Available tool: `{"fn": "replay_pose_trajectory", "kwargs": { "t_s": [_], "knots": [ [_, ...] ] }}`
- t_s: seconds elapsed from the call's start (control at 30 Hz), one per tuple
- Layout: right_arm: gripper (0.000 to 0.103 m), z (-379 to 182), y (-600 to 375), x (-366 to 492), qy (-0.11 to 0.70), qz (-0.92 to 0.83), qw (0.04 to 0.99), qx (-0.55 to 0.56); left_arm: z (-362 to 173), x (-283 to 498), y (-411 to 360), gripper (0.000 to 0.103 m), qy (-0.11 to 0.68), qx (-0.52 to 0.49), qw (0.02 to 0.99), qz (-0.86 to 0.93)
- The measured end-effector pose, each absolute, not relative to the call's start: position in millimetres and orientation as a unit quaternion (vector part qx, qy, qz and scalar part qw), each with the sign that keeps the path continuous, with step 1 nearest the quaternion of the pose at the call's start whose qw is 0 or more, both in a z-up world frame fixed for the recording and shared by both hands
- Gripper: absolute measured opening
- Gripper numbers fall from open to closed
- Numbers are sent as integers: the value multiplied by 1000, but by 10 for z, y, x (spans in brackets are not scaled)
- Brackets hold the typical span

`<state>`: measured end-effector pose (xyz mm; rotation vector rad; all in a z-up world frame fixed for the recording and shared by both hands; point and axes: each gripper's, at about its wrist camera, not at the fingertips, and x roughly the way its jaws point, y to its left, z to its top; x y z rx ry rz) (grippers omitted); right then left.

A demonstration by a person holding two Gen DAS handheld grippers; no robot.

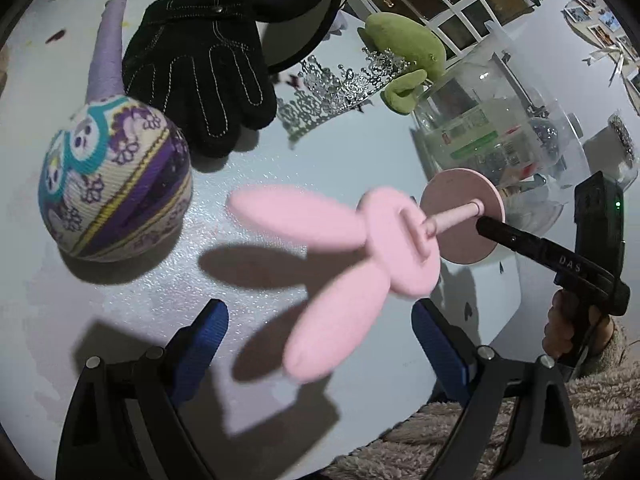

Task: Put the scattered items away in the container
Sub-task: 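Carry the pink stand with the right gripper over the clear bin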

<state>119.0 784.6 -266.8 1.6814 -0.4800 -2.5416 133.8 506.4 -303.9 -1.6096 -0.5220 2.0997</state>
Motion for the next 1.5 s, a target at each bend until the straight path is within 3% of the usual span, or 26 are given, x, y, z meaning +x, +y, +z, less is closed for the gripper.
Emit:
{"fn": "replay_pose_trajectory", "kwargs": {
  "t_s": [0.13,0.2,0.33,0.4,0.77,1.03,1.2,1.5],
  "knots": [
    [19,-2680,7874,1215,-169,-823,33,542,-3046,1284,5068,91,-251,-576,243,739],
    [19,-2687,7871,1226,-172,-823,34,540,-3050,1239,5044,76,-307,-570,258,717],
    [19,-2702,7905,1235,-183,-824,35,536,-3025,1155,5048,65,-356,-563,264,698],
    [19,-2717,7952,1244,-192,-823,35,534,-3027,1125,5053,49,-369,-564,263,690],
    [19,-2759,8072,1277,-221,-819,45,527,-3121,1054,5104,14,-444,-544,271,659],
    [18,-2546,7990,1366,-193,-820,50,536,-2859,1020,5097,13,-431,-514,304,677],
    [18,-1925,7930,1545,-153,-845,70,507,-2212,1088,5139,13,-401,-469,367,696],
    [18,-752,8199,1899,-134,-892,65,426,-1313,834,5520,13,-426,-381,509,644]
  ]
}}
